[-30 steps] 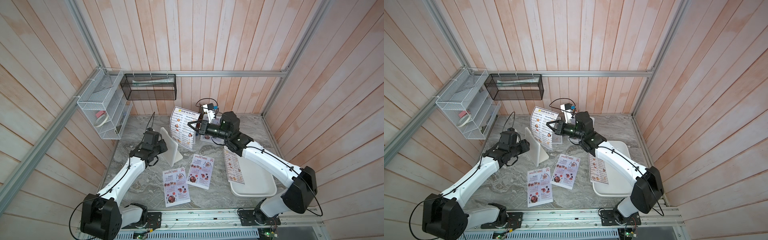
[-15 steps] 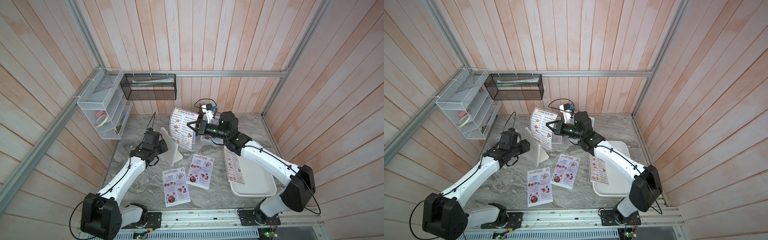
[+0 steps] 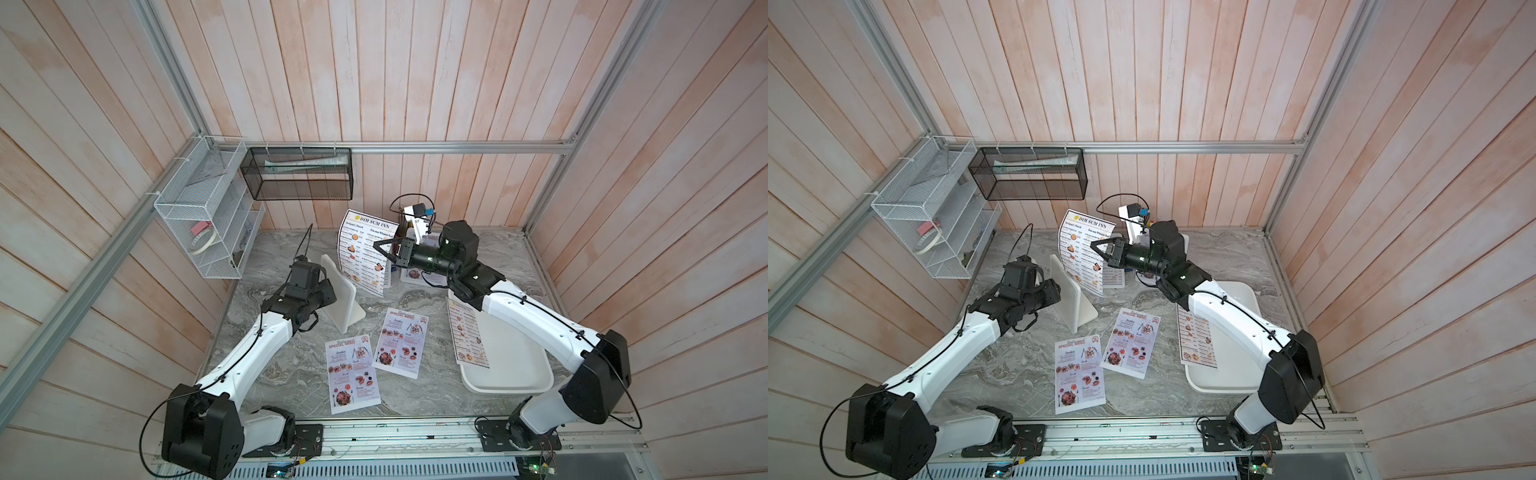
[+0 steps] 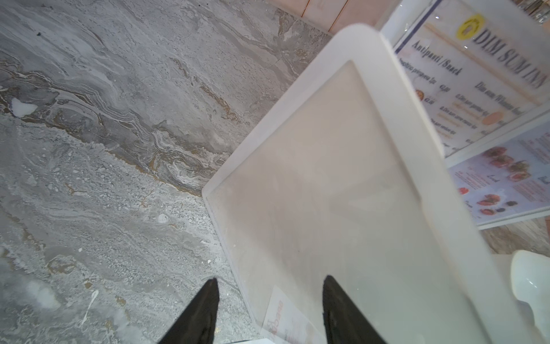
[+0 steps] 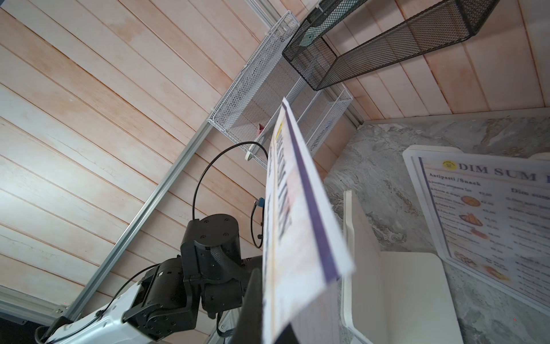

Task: Replace the menus in the menu holders
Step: Insert the menu into the menu holder.

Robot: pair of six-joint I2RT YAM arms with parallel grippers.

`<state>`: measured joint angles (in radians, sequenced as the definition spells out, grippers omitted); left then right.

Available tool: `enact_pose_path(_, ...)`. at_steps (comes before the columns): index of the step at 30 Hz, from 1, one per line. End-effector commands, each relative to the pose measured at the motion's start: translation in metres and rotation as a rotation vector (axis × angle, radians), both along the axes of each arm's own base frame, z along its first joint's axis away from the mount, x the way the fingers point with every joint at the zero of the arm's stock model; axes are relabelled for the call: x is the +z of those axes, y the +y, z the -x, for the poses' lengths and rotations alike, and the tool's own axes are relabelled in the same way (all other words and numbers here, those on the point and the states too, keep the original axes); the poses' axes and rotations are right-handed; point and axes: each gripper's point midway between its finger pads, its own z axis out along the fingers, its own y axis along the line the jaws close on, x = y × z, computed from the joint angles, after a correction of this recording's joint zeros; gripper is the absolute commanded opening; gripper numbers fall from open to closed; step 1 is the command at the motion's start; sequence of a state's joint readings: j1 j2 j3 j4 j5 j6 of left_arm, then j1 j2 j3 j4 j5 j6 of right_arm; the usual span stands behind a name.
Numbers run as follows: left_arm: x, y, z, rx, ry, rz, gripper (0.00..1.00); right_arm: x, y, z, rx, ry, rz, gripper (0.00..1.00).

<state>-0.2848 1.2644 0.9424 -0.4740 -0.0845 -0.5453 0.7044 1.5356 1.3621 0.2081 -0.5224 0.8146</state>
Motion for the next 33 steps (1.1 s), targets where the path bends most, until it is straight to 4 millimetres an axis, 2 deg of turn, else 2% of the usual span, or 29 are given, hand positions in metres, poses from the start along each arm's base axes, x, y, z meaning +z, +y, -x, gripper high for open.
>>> enact_pose_path(1, 0.01, 0.001, -0.003, 0.006, -0.02, -0.009, 0.58, 0.004, 0.003, 0.002, 0.019, -0.017, 0.004, 0.0)
enact_pose_path(33, 0.014, -0.001, -0.003, -0.004, -0.025, -0.023, 0.58, -0.012, 0.006, -0.011, -0.007, 0.001, 0.043, 0.0)
